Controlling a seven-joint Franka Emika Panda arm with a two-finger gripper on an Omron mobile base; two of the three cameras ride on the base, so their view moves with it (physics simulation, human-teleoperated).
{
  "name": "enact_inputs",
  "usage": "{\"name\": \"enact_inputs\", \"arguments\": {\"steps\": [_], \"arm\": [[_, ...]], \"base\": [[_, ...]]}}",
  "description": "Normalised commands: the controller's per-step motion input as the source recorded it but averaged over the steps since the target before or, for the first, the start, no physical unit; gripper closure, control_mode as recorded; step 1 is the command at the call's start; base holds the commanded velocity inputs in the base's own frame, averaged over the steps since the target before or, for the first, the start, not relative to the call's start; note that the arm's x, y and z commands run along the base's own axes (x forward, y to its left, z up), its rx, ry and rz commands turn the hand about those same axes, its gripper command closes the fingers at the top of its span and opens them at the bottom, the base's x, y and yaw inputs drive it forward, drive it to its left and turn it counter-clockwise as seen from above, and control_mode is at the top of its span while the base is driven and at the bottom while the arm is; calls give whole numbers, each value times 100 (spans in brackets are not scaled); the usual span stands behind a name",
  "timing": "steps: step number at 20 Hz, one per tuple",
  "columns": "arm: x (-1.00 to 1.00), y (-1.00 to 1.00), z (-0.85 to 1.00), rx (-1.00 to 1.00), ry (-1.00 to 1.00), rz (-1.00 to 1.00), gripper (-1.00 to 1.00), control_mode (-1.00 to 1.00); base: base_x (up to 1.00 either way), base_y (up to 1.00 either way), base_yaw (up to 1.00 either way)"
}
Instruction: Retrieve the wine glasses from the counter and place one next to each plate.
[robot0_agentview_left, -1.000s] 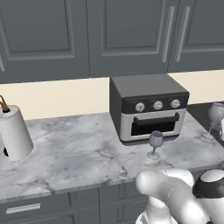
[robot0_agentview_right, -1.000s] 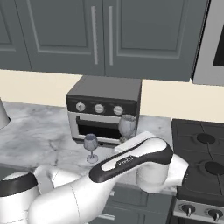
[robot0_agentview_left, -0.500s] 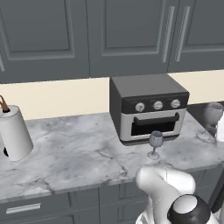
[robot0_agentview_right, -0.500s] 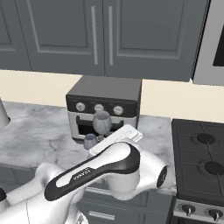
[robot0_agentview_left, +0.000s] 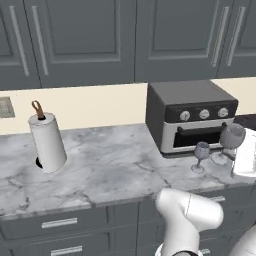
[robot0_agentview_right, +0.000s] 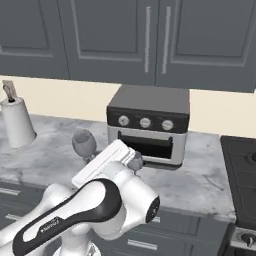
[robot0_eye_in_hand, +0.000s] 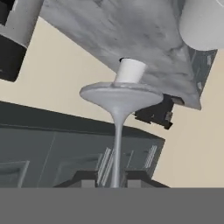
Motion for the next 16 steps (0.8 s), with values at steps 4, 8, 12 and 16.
{"name": "enact_inputs", "arguments": {"steps": [4,8,12,16], "arm": [[0,0,0,0,0,0,100,100],[0,0,0,0,0,0,100,100],[0,0,0,0,0,0,100,100],[0,0,0,0,0,0,100,100]], "base": [[-34,100,18],[-42,100,47],[-27,39,93],[-3,1,100]]}}
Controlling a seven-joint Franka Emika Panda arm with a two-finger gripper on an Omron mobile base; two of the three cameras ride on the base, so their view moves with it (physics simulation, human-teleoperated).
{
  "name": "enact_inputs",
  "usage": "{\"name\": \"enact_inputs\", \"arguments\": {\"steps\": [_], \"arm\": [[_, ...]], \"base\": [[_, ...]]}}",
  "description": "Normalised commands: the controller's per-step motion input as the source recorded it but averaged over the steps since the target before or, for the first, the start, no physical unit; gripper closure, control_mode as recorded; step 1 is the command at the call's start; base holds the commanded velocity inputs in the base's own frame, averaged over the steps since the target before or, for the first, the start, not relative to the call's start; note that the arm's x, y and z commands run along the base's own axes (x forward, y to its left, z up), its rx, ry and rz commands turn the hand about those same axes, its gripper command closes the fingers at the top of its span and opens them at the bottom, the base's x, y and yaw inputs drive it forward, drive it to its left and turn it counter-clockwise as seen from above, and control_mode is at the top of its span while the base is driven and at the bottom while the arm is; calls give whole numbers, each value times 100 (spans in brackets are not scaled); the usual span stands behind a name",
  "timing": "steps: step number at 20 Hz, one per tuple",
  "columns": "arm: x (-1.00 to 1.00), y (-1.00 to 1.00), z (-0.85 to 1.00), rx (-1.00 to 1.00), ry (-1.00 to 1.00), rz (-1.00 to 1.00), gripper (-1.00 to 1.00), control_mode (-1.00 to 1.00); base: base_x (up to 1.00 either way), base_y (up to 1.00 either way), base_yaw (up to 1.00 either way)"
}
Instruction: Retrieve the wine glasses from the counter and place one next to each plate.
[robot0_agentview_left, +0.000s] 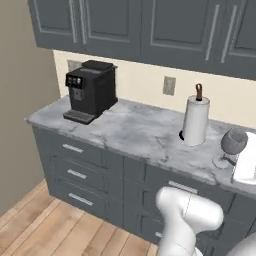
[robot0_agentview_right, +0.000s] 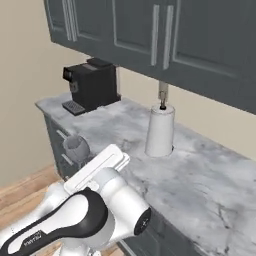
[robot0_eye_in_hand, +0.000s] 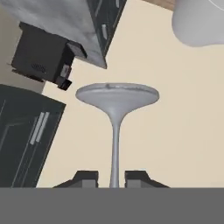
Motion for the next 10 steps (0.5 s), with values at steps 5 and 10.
{"name": "enact_inputs", "arguments": {"steps": [5,10], "arm": [[0,0,0,0,0,0,100,100],[0,0,0,0,0,0,100,100]], "base": [[0,0,100],[0,0,100]]}}
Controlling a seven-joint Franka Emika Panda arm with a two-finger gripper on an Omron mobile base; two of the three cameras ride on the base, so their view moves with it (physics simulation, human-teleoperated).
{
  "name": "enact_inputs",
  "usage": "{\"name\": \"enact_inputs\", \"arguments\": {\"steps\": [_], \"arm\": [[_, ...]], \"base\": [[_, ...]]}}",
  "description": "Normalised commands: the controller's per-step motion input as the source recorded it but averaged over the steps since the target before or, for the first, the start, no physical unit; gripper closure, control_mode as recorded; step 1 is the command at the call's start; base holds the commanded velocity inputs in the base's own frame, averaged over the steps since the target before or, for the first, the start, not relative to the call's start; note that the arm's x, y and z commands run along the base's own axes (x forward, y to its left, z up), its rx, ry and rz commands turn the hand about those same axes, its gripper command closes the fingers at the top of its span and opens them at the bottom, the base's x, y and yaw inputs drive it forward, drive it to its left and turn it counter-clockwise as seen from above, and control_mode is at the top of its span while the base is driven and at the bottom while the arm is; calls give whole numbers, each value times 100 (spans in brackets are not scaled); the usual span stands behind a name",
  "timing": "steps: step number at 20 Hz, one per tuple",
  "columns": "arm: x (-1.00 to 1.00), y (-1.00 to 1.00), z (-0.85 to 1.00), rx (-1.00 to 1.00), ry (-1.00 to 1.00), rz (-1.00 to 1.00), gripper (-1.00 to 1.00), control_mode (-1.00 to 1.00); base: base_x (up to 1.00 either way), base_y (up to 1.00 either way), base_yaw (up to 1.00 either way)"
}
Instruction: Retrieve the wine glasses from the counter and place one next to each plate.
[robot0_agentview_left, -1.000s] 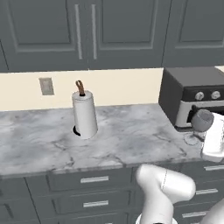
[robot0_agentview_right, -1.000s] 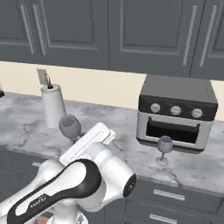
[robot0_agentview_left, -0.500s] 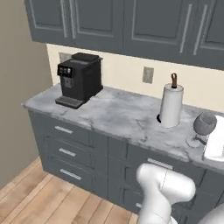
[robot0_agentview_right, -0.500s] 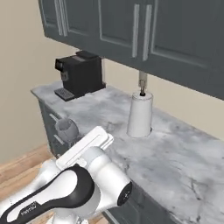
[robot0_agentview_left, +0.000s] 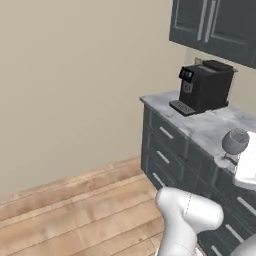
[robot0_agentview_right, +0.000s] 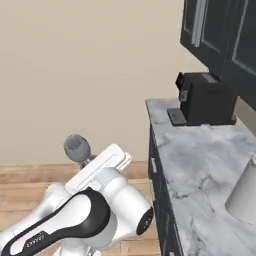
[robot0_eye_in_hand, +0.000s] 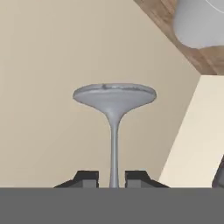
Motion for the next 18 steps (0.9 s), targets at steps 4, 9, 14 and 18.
{"name": "enact_inputs", "arguments": {"steps": [4,9,14,18], "arm": [[0,0,0,0,0,0,100,100],[0,0,0,0,0,0,100,100],[0,0,0,0,0,0,100,100],[0,0,0,0,0,0,100,100]], "base": [[0,0,100],[0,0,100],[0,0,100],[-1,0,100]]}}
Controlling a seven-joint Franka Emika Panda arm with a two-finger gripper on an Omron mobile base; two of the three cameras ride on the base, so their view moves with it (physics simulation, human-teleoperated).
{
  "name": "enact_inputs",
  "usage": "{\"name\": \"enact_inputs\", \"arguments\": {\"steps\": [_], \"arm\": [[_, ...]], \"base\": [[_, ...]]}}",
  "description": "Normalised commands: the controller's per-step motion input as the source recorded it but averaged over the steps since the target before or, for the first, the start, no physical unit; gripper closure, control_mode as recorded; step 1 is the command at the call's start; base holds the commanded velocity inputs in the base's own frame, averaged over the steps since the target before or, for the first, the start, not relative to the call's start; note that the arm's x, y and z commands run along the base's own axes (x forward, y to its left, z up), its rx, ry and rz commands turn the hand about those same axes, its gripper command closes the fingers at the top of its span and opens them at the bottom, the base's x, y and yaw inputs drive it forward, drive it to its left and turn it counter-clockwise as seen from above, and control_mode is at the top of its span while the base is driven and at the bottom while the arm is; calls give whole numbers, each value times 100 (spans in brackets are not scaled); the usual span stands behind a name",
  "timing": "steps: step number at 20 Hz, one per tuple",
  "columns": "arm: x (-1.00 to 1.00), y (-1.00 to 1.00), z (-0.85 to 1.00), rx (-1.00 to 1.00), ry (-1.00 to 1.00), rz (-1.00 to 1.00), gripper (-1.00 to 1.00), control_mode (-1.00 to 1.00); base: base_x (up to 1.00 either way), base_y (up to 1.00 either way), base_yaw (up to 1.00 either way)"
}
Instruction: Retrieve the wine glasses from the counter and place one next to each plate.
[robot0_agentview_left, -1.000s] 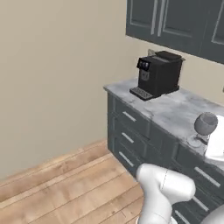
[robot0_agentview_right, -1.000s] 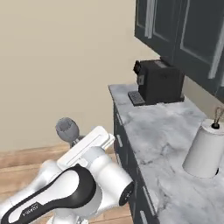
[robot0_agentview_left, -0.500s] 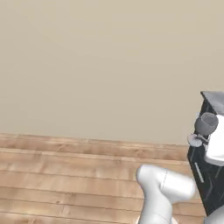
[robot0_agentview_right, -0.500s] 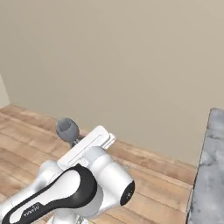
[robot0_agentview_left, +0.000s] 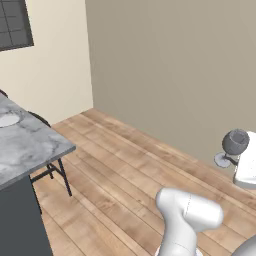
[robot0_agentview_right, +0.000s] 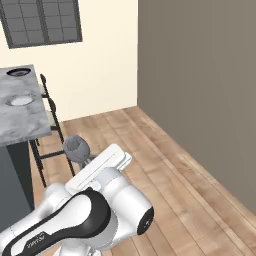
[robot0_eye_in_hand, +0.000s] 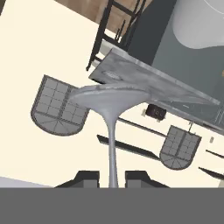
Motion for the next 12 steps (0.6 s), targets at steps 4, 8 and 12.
{"name": "enact_inputs", "arguments": {"steps": [4,8,12], "arm": [[0,0,0,0,0,0,100,100],[0,0,0,0,0,0,100,100],[0,0,0,0,0,0,100,100]], "base": [[0,0,100],[29,-10,83],[100,-91,32]]}}
